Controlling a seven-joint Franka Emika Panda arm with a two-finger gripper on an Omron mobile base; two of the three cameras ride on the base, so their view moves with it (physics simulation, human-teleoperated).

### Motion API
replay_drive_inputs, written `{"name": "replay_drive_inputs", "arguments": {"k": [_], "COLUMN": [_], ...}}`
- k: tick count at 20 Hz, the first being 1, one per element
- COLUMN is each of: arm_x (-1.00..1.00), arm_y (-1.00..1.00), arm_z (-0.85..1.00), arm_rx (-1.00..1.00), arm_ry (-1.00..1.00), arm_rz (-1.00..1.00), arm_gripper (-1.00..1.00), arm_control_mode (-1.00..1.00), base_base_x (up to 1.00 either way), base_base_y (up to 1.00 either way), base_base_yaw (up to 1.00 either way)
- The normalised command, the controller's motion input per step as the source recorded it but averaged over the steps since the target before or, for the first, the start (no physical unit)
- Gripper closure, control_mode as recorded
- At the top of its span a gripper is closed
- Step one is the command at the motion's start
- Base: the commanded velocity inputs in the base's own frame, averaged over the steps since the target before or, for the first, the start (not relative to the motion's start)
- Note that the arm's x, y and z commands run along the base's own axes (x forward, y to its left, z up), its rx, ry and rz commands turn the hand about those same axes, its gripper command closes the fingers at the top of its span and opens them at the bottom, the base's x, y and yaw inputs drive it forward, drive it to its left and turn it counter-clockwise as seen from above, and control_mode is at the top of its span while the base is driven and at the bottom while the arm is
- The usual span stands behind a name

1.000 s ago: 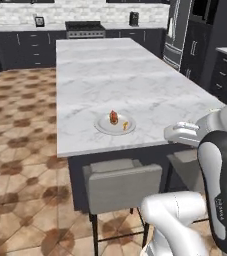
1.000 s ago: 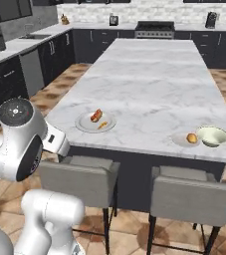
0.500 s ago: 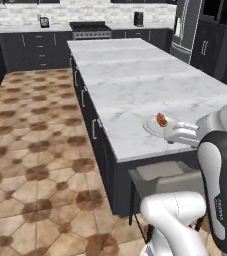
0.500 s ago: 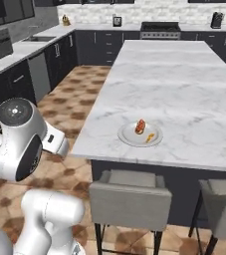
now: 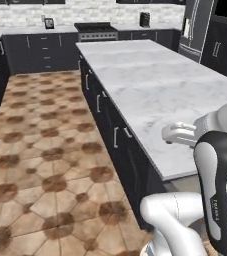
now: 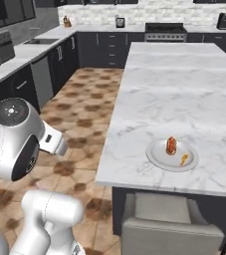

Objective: Take the smaller bowl and place it next to the appetizer plate on the dining counter , and place the larger bowl next to the plate with cooked food.

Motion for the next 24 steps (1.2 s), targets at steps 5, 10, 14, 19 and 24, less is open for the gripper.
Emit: {"name": "replay_drive_inputs", "arguments": {"k": [5,10,14,19,24], "arm_x": [0.0,0.0,0.0,0.0,0.0], "arm_y": [0.0,0.0,0.0,0.0,0.0], "arm_z": [0.0,0.0,0.0,0.0,0.0], "arm_rx": [0.0,0.0,0.0,0.0,0.0], "arm_ry": [0.0,0.0,0.0,0.0,0.0], "arm_rz": [0.0,0.0,0.0,0.0,0.0], "arm_gripper": [-1.0,-1.0,-1.0,-1.0,-1.0], "arm_control_mode": [1.0,1.0,1.0,1.0,1.0], "base_base_x": [0.85,0.54,0.72,0.81,0.96], "base_base_y": [0.36,0.67,0.62,0.49,0.47], "base_base_yaw": [0.0,0.0,0.0,0.0,0.0]}}
